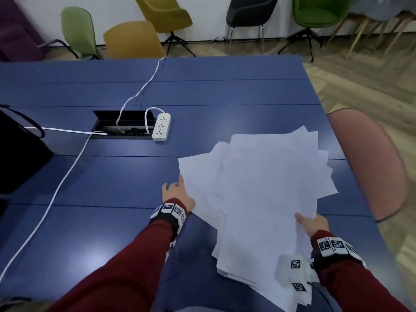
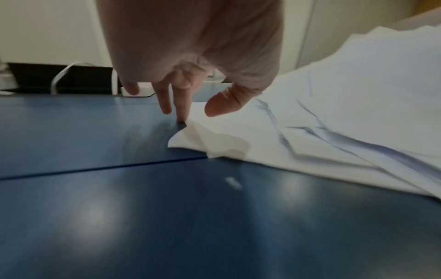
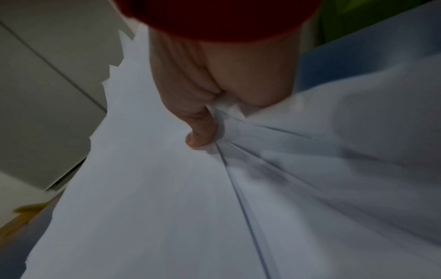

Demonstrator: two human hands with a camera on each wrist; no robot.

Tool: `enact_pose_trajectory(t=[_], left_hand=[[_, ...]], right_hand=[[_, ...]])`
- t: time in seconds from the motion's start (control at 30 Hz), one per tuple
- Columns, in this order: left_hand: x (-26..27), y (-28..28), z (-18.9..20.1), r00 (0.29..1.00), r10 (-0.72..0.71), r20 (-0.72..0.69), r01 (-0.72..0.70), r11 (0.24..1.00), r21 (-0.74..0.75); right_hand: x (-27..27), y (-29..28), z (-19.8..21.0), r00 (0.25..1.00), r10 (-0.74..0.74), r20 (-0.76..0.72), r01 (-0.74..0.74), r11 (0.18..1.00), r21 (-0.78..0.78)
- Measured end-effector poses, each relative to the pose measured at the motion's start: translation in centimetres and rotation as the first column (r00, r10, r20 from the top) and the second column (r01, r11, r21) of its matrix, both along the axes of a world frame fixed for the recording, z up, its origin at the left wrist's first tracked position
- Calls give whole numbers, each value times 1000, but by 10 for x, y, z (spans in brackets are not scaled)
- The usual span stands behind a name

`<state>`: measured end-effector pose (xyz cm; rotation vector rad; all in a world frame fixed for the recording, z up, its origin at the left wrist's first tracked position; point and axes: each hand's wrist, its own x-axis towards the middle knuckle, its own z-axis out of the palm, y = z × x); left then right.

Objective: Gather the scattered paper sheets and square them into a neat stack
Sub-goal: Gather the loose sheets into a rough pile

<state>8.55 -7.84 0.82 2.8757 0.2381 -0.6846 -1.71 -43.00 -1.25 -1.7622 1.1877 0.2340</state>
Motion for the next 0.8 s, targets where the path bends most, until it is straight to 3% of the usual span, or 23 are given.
enact_pose_trajectory(t=[0.13, 0.3, 0.43, 0.53, 0.57, 0.63, 0.67, 0.8], left_hand=[[-39, -33, 15, 981, -185, -66, 192, 975, 111], [-59, -55, 33, 996, -55, -75, 61, 995, 76], [-25, -24, 33, 984, 108, 139, -123, 987, 104], [0, -7, 24, 962, 61, 267, -76, 996, 47], [9, -4, 20, 972, 66, 226, -56, 997, -47], [23, -2, 13, 992, 124, 13, -116, 956, -271], [28, -3, 9, 989, 138, -54, -148, 937, -316], [31, -15, 2, 996, 59, -63, -68, 987, -143]], right_hand=[[4, -5, 8, 1000, -11, -15, 10, 999, -41], [7, -9, 10, 997, 42, -67, -48, 996, -78], [2, -12, 10, 992, 39, -119, -52, 993, -107], [-3, -12, 6, 995, 17, -100, -29, 992, -124], [-4, -11, 4, 995, 12, -96, -24, 992, -127], [-7, -9, 0, 996, 23, -87, -33, 993, -116], [-8, -8, -1, 997, 30, -71, -37, 994, -98], [-11, -1, -4, 999, 32, 7, -32, 999, -35]])
